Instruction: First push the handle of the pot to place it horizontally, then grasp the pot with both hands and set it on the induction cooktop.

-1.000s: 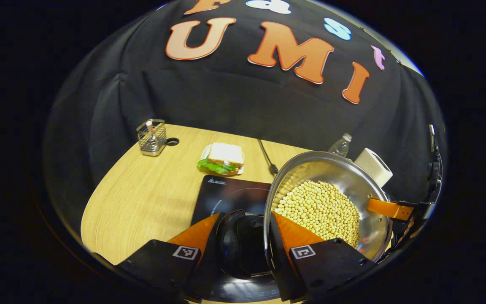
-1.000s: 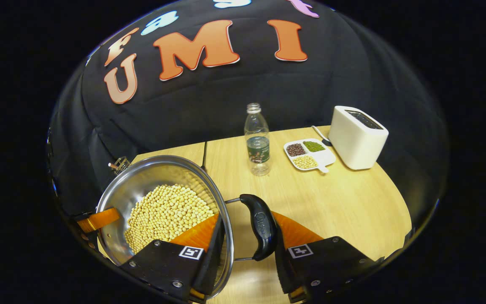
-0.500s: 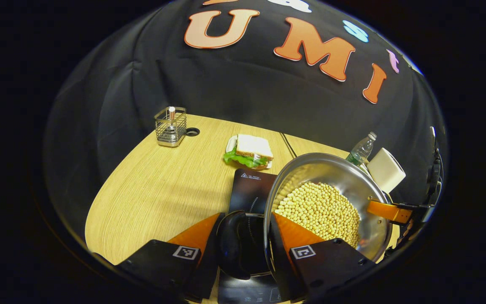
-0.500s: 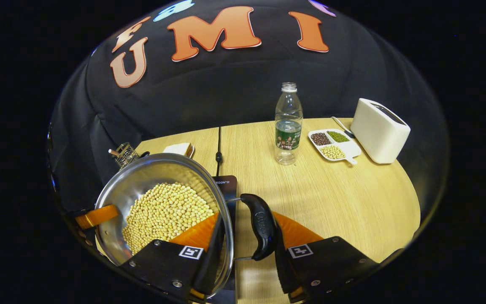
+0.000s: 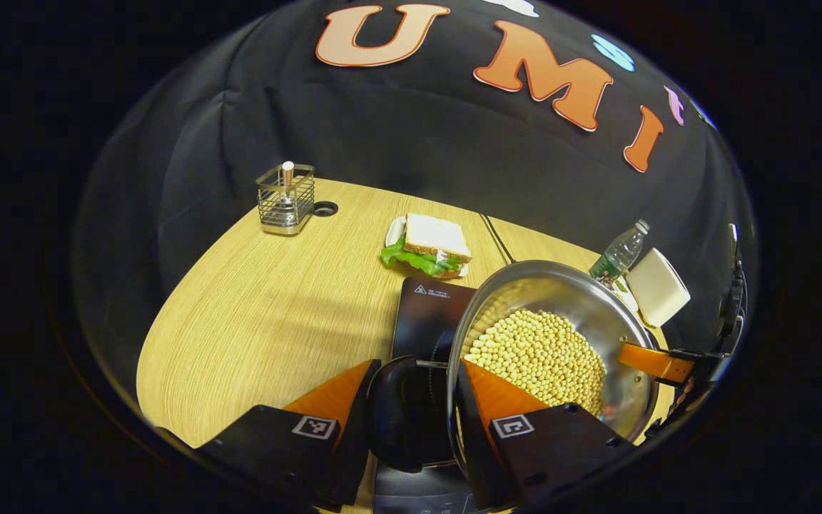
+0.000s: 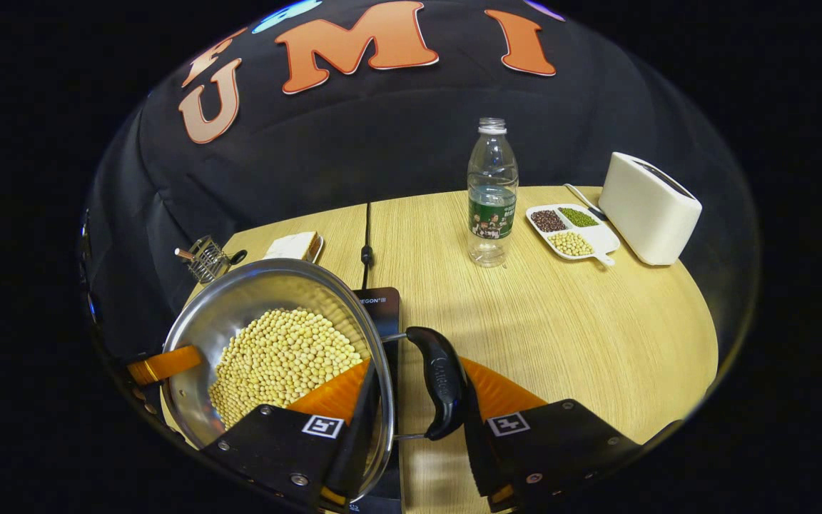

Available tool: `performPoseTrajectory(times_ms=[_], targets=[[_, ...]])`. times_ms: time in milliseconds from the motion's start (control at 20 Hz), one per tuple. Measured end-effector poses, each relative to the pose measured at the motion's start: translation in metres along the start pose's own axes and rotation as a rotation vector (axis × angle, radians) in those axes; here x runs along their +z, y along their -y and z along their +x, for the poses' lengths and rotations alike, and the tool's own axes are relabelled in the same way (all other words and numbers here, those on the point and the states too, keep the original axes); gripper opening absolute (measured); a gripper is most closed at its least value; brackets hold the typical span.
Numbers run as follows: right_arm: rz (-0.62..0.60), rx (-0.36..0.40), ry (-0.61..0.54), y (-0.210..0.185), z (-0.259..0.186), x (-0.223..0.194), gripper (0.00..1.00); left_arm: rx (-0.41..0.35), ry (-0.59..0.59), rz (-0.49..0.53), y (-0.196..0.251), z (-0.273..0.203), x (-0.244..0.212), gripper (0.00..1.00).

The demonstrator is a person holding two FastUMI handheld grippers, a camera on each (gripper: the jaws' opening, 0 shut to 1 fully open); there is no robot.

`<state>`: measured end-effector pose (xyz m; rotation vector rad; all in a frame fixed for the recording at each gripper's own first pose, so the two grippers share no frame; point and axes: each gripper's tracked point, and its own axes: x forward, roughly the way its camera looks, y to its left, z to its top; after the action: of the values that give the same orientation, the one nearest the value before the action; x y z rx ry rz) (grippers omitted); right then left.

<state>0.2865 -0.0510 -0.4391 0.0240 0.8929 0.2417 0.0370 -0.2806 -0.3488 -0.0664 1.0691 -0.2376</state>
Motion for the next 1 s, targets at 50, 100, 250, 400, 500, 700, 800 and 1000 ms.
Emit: performPoseTrajectory(times_ms=[50, 100, 250, 400, 500, 700, 800, 1000], targets=[[-0.004, -0.003, 0.007, -0.001, -0.001, 0.002, 0.60, -0.004, 0.007, 0.005, 0.000, 0.001, 0.002, 0.63], [-0.005, -0.002, 0.003, -0.001, 0.001, 0.001, 0.61, -0.002, -0.002, 0.007, 0.000, 0.004, 0.001, 0.63], [-0.012, 0.013, 0.016, -0.002, -0.005, 0.003, 0.65, 0.009, 0.022, 0.000, -0.001, -0.005, 0.007, 0.66], [-0.034, 0.039, 0.149, -0.006, -0.032, 0.034, 0.75, 0.055, 0.120, 0.039, -0.007, -0.027, 0.035, 0.88], [-0.069, 0.009, 0.243, 0.005, -0.058, 0.058, 0.87, 0.064, 0.185, 0.048, -0.001, -0.054, 0.054, 0.96], [-0.126, -0.016, 0.398, 0.026, -0.135, 0.094, 0.94, 0.108, 0.406, 0.091, 0.005, -0.137, 0.113, 0.98], [-0.137, -0.019, 0.459, 0.038, -0.174, 0.105, 0.94, 0.115, 0.521, 0.100, 0.012, -0.191, 0.139, 0.98], [-0.171, -0.066, 0.606, 0.081, -0.263, 0.128, 0.94, 0.090, 0.697, 0.099, 0.023, -0.288, 0.169, 0.98]])
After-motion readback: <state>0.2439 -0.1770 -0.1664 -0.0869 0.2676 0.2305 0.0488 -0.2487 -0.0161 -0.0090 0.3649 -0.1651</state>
